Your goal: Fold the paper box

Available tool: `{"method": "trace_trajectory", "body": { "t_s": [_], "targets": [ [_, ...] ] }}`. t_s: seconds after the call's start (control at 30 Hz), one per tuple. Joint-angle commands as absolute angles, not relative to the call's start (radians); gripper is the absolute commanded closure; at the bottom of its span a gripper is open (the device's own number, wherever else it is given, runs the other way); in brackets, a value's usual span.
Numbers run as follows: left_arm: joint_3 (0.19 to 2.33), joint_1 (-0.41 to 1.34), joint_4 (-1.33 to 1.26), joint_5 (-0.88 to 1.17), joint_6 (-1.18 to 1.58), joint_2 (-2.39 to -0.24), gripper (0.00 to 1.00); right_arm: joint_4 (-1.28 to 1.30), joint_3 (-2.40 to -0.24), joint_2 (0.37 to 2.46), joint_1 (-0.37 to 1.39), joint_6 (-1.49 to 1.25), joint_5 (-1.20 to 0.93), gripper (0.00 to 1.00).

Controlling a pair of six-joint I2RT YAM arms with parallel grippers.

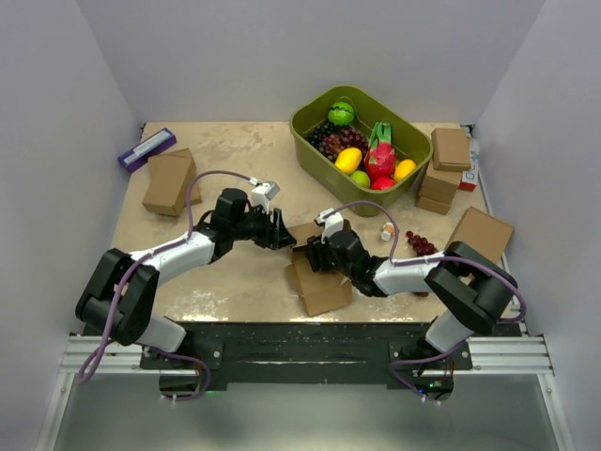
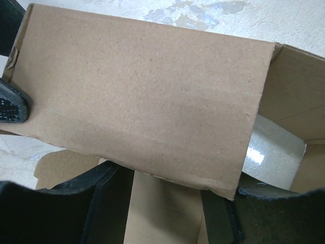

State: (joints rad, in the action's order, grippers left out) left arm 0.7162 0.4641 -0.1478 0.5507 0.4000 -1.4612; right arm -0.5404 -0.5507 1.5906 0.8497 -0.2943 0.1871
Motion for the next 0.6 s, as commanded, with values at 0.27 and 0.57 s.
{"method": "trace_trajectory", "body": {
  "t_s": [0.27, 0.57],
  "targets": [
    [0.773, 0.442, -0.064, 0.489, 0.304, -1.460, 0.47, -0.230, -0.566, 1.304, 0.880, -0.413, 0.163, 0.26],
    [0.769, 0.442, -0.075, 0.505, 0.308, -1.459, 0.49, -0.003, -0.563, 1.197, 0.920, -0.500, 0.159, 0.55]
  ]
}}
